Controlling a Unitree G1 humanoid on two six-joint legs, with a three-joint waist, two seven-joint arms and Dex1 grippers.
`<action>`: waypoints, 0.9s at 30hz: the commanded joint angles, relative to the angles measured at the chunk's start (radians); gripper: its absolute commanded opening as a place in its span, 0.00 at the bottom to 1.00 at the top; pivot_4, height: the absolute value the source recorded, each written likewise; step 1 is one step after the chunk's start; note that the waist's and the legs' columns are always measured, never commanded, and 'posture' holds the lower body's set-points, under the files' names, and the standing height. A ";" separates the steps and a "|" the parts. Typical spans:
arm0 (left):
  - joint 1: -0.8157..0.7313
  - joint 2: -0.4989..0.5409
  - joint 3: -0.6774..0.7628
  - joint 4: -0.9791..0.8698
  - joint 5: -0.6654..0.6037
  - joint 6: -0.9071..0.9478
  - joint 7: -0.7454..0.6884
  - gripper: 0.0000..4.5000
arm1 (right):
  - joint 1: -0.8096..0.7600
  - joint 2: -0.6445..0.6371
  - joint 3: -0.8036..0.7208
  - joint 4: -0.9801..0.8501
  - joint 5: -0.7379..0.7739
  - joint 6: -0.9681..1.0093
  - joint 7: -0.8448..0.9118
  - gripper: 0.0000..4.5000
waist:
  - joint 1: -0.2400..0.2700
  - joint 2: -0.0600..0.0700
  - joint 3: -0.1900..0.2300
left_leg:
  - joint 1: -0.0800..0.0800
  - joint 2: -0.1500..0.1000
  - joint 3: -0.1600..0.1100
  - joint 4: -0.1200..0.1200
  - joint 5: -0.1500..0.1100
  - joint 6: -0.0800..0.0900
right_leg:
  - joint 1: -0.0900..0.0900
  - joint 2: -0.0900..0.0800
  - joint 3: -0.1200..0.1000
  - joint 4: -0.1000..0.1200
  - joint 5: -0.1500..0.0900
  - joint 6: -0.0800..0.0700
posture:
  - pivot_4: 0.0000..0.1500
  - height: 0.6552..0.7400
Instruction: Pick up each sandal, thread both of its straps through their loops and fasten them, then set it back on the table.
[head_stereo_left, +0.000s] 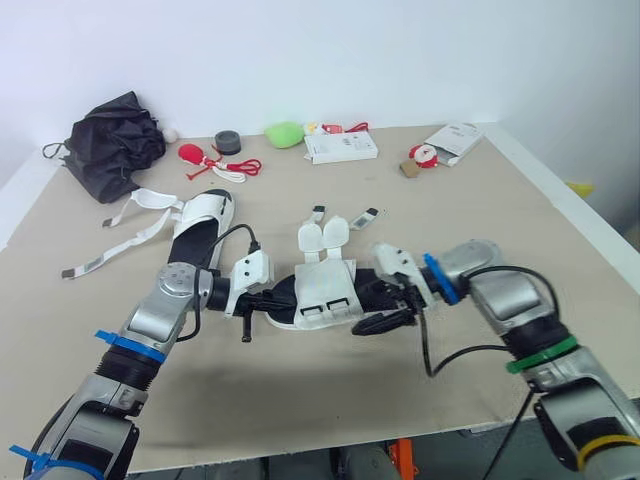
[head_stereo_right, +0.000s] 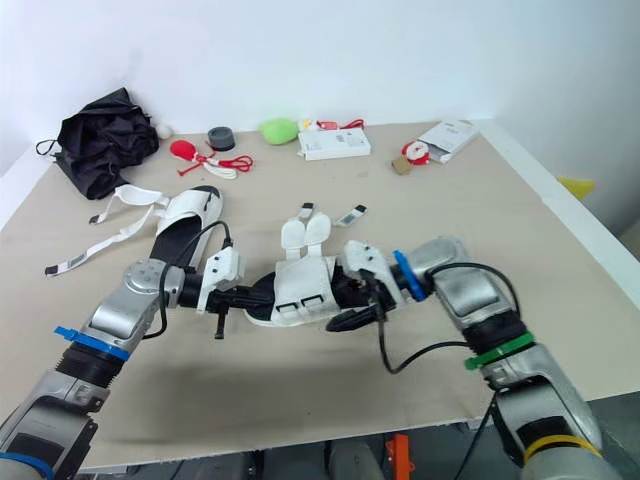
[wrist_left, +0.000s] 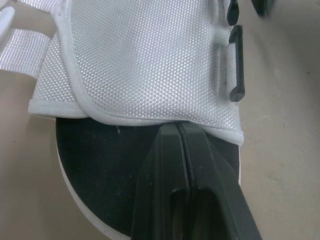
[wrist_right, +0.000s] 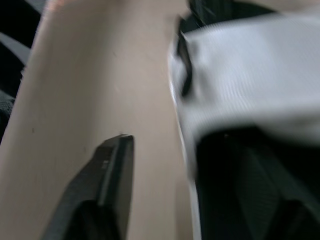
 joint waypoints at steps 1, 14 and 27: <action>0.051 0.006 -0.060 0.105 0.076 0.001 0.011 0.00 | 0.057 -0.149 -0.108 -0.092 0.052 0.043 0.056 0.86 | 0.000 0.001 -0.001 | 0.000 0.000 0.000 0.000 0.000 0.000 | 0.000 0.000 0.000 0.000 0.000 0.000 | 1.00 1.00; 0.055 -0.022 -0.064 0.112 0.081 -0.035 0.031 0.00 | -0.299 0.091 -0.174 0.378 0.063 0.220 -0.130 0.86 | 0.002 0.005 -0.007 | 0.004 -0.002 -0.001 -0.001 0.002 0.003 | 0.002 0.000 0.002 0.000 0.002 0.000 | 1.00 1.00; 0.086 -0.024 -0.039 0.070 0.065 -0.011 0.064 0.00 | -0.464 0.349 -0.226 0.744 0.022 0.096 -0.233 0.86 | 0.002 0.005 -0.008 | 0.001 -0.003 0.000 -0.002 0.001 0.004 | 0.000 0.000 0.004 -0.002 0.003 0.001 | 1.00 1.00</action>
